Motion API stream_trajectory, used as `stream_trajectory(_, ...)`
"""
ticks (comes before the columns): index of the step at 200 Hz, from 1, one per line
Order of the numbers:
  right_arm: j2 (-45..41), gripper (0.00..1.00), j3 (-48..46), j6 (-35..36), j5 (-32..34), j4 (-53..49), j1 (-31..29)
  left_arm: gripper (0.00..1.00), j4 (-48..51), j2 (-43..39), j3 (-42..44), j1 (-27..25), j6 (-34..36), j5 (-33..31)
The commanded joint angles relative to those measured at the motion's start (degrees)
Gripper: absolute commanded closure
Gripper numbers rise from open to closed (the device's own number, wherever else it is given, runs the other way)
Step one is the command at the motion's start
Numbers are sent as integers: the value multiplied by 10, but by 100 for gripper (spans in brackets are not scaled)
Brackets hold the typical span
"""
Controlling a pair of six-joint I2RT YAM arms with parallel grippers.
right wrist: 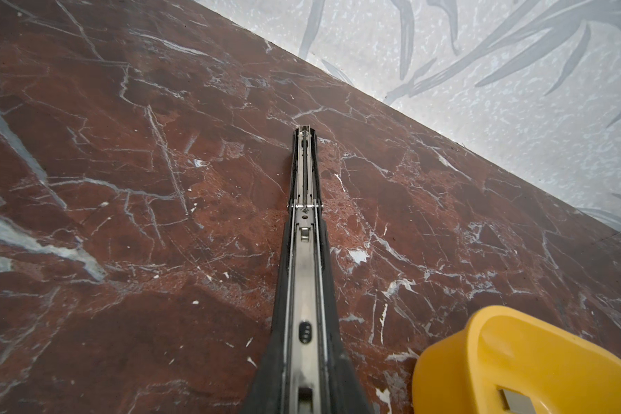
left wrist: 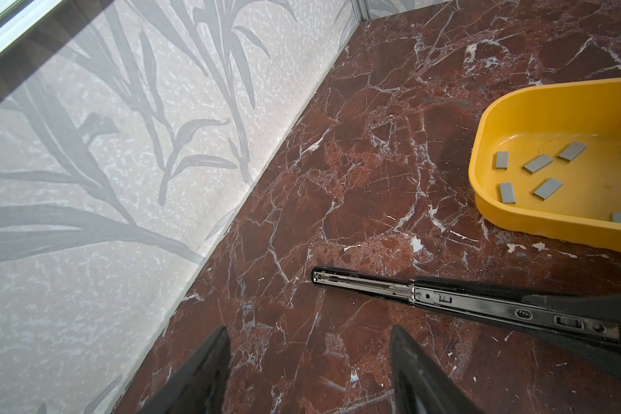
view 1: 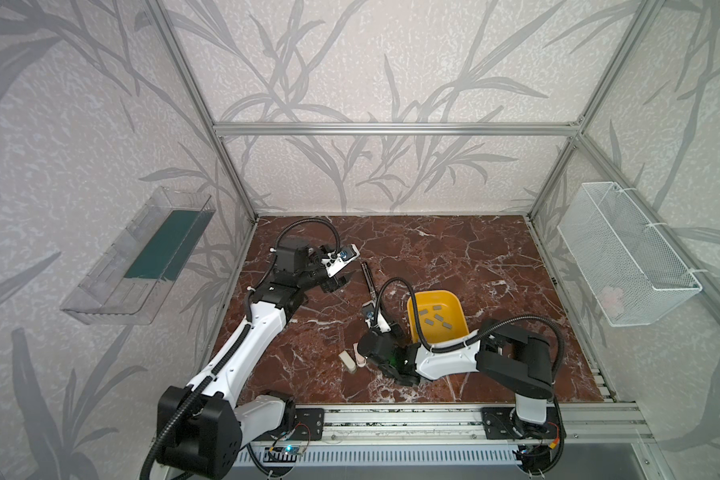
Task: Load the staples into the stapler
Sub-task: 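Lower the opened black stapler flat onto the table beside the tray with the right gripper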
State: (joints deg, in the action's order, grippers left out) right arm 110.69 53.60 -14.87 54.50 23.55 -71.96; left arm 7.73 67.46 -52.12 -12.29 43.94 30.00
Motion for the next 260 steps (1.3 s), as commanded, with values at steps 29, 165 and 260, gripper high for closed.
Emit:
stream_trajectory(29, 15, 100, -6, -17, -23, 36, -4, 29, -10, -14, -1, -2, 3, 6)
stream_trajectory(165, -4, 50, -31, -19, 1, 35, 1, 29, -6, -8, 5, -4, 15, 4)
stream_trajectory(260, -35, 46, -47, 36, -1, 56, 2, 29, 6, 3, 1, -8, 27, 5)
